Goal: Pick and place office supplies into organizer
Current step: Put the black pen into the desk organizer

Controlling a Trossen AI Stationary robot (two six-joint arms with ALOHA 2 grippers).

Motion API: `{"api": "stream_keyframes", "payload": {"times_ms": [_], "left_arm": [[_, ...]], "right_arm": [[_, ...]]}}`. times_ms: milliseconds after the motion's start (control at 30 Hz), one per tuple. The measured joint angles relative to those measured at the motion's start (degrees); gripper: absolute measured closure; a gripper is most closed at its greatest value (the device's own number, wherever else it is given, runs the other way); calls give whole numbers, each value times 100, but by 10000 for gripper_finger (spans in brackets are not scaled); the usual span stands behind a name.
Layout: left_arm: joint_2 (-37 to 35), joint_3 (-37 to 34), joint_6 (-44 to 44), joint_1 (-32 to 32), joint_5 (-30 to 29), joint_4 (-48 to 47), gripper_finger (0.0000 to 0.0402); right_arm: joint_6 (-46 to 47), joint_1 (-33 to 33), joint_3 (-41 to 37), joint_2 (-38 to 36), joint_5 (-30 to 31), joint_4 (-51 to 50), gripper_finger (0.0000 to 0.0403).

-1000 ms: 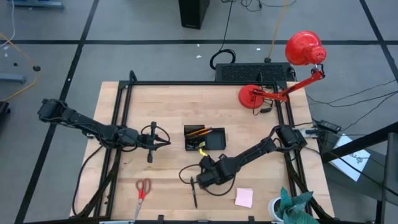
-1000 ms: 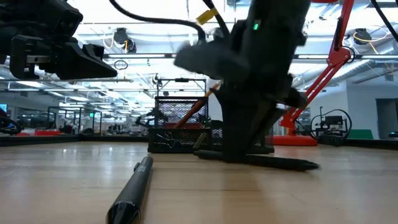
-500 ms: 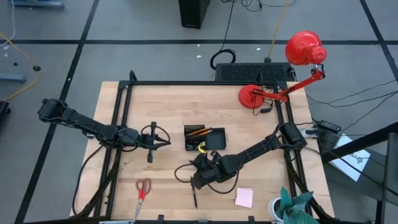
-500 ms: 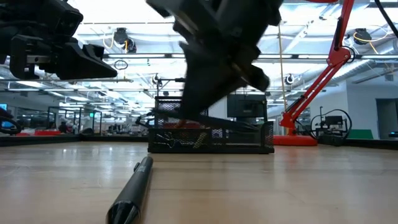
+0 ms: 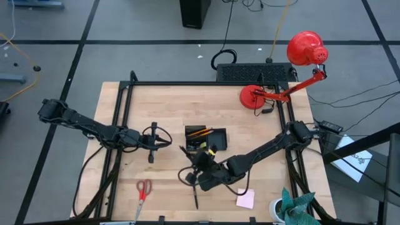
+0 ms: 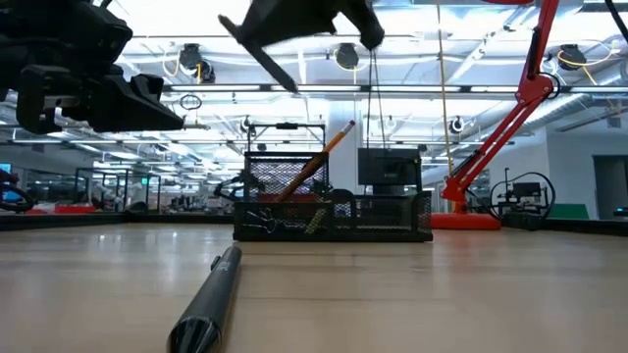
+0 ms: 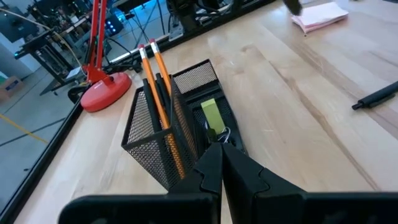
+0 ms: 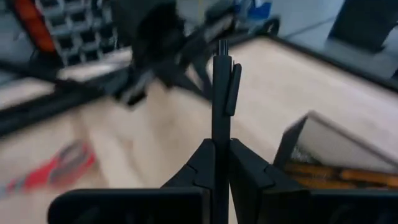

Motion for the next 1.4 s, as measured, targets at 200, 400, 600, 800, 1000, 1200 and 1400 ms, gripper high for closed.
{"api": "stream_keyframes", "payload": {"times_ms": [200,400,600,800,1000,1200,1400], "left_arm": [[-1,0,-5,0,0,-3,382],[0,0,-24,0,0,-5,382],[-1,0,-64,0,0,-7,382],[-1,0,-5,0,0,-4,382],[-2,0,26,0,-52,-4,382],[-2,-2,22,0,-55,-59,382],[0,-2,0,0,-55,-160,382]], "right_arm": [[-575,-177,-130,7,827,1011,388],[-1327,-452,-1181,11,1756,3559,381],[-2347,-772,-2678,15,1684,7215,390],[-3448,-908,-2835,9,1616,8077,390],[-4264,-1095,-2339,324,1441,7854,390],[-4475,-1209,-2119,817,1439,8151,390],[-4455,-1277,-2119,999,1557,8163,390]]}}
